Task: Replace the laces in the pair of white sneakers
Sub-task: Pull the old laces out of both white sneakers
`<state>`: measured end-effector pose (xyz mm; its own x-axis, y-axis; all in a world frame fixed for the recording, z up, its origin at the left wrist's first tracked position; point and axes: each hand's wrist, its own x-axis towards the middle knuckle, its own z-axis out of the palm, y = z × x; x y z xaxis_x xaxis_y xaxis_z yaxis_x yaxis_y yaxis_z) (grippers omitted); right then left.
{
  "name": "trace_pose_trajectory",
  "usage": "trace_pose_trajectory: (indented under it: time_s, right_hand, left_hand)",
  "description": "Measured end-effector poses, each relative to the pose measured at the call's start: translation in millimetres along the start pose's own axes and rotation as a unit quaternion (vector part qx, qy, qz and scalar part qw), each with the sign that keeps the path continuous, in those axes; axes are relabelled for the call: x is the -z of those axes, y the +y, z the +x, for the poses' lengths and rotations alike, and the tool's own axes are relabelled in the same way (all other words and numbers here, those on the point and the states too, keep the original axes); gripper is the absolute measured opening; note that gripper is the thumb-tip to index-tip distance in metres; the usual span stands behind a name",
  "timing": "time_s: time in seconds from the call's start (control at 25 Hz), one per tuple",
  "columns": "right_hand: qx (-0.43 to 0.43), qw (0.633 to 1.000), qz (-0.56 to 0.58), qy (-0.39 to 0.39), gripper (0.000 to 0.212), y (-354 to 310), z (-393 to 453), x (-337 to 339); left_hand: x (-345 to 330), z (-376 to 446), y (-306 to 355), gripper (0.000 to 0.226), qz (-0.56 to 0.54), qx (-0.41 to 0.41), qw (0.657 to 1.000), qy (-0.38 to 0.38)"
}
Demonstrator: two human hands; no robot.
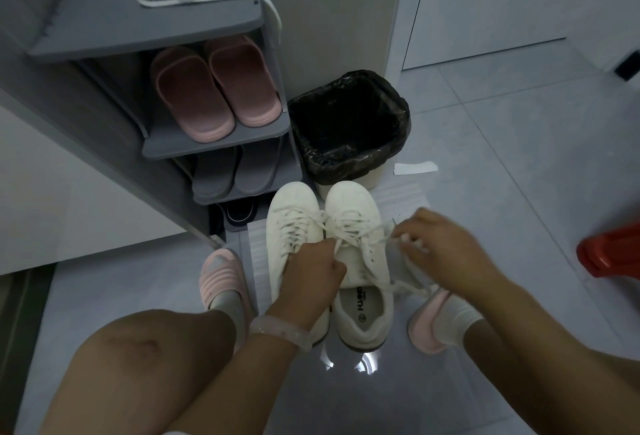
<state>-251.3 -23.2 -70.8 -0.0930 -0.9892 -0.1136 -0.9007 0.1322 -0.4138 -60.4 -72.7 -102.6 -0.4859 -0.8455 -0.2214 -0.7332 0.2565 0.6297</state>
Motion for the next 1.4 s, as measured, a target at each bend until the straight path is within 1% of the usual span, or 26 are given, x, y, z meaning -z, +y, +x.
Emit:
trace_pose_trajectory:
  time_s: [0.04, 0.08, 0.12, 0.2, 0.28, 0.36, 0.44, 0.52, 0.56, 0.6, 0.64, 0.68, 0.76, 0.8, 0.84, 0.88, 0.96, 1.04, 1.08, 1.12, 1.16, 1.24, 1.28, 1.32, 1.36, 1.4]
  right_hand:
    - [0.036, 0.998, -0.026, -0.045, 0.026, -9, -1, -15]
    - [0.045, 0.996, -0.053, -0.051, 0.030, -16, 0, -25]
    - [0.034, 0.996, -0.073, -0.037, 0.031, -21, 3, -28]
    - [0.011, 0.997, -0.073, 0.006, 0.029, -20, 9, -30]
    - [0.017, 0.994, -0.104, -0.005, 0.025, -18, 15, -33]
    - [0.050, 0.992, -0.116, 0.018, 0.012, -24, 16, -36]
    - [0.033, 0.992, -0.087, 0.088, 0.010, -23, 15, -34]
    - [-0.061, 0.979, -0.002, 0.193, 0.003, -12, 21, -12]
    - [-0.115, 0.962, 0.052, 0.242, 0.006, -3, 23, 1]
    - [-0.150, 0.948, 0.085, 0.266, 0.009, 5, 25, 10]
    - [-0.159, 0.950, 0.086, 0.255, 0.014, 12, 26, 13]
    - [-0.142, 0.965, 0.078, 0.207, 0.022, 10, 25, 11]
    - [-0.042, 0.993, 0.032, 0.102, 0.036, -2, 17, -8]
    - [0.017, 0.998, -0.016, 0.066, 0.037, -6, 12, -20]
    - [0.053, 0.996, -0.056, 0.043, 0.037, -8, 10, -31]
    - [0.068, 0.993, -0.084, 0.036, 0.036, -9, 10, -38]
    - [0.059, 0.993, -0.085, 0.050, 0.032, -11, 14, -41]
    - [0.072, 0.991, -0.068, 0.087, 0.022, -12, 16, -42]
    - [0.068, 0.989, -0.055, 0.121, 0.016, -11, 16, -41]
    - [0.037, 0.984, -0.023, 0.170, 0.009, -11, 16, -35]
    - [-0.028, 0.974, 0.025, 0.225, 0.005, -9, 18, -26]
    - [-0.171, 0.927, 0.121, 0.310, 0.011, 2, 20, -4]
    - [-0.217, 0.907, 0.140, 0.332, 0.012, 8, 21, 5]
    - [-0.247, 0.902, 0.139, 0.326, 0.015, 12, 21, 11]
    - [-0.252, 0.914, 0.123, 0.293, 0.020, 11, 21, 13]
    - [-0.229, 0.939, 0.105, 0.235, 0.028, 6, 19, 9]
  left_hand:
    - [0, 0, 1, 0.017, -0.003, -0.004, 1.000, 0.001]
    - [1, 0, 1, 0.021, 0.000, -0.007, 1.000, 0.002]
    - [1, 0, 1, 0.028, 0.005, -0.009, 1.000, 0.003]
    - [1, 1, 1, 0.036, 0.015, -0.010, 1.000, 0.005]
    - [2, 1, 2, 0.033, 0.019, -0.007, 1.000, 0.002]
    - [3, 2, 1, 0.025, 0.019, -0.009, 1.000, -0.007]
    - [4, 0, 0, 0.021, 0.028, -0.014, 0.999, -0.011]
    - [4, -2, 0, 0.019, 0.030, -0.019, 0.999, -0.005]
    - [5, -2, 0, 0.016, 0.031, -0.021, 0.999, -0.003]
    - [5, -3, 0, 0.017, 0.031, -0.021, 0.999, -0.003]
    - [5, -2, 1, 0.019, 0.031, -0.022, 0.999, -0.004]
    - [5, -2, 1, 0.022, 0.029, -0.021, 0.999, -0.005]
    - [4, -3, 3, 0.025, 0.026, -0.019, 0.999, -0.003]
    - [5, -3, 3, 0.026, 0.026, -0.020, 0.999, -0.002]
    - [5, -3, 4, 0.027, 0.026, -0.023, 0.999, -0.002]
    - [4, -3, 4, 0.027, 0.025, -0.025, 0.999, -0.002]
    - [5, -3, 4, 0.028, 0.028, -0.024, 0.999, -0.005]
    - [6, -2, 5, 0.029, 0.033, -0.021, 0.999, -0.009]
    - [6, -3, 5, 0.029, 0.037, -0.021, 0.999, -0.010]
    - [7, -3, 5, 0.030, 0.041, -0.021, 0.999, -0.011]
    - [7, -3, 5, 0.033, 0.043, -0.020, 0.999, -0.011]
    - [8, -2, 5, 0.035, 0.044, -0.019, 0.999, -0.013]
    - [8, -2, 5, 0.035, 0.040, -0.015, 0.999, -0.015]
    - [7, -2, 6, 0.034, 0.034, -0.011, 0.999, -0.017]
    - [7, -2, 6, 0.033, 0.025, -0.005, 1.000, -0.016]
    - [7, -3, 7, 0.035, 0.010, 0.003, 1.000, -0.012]
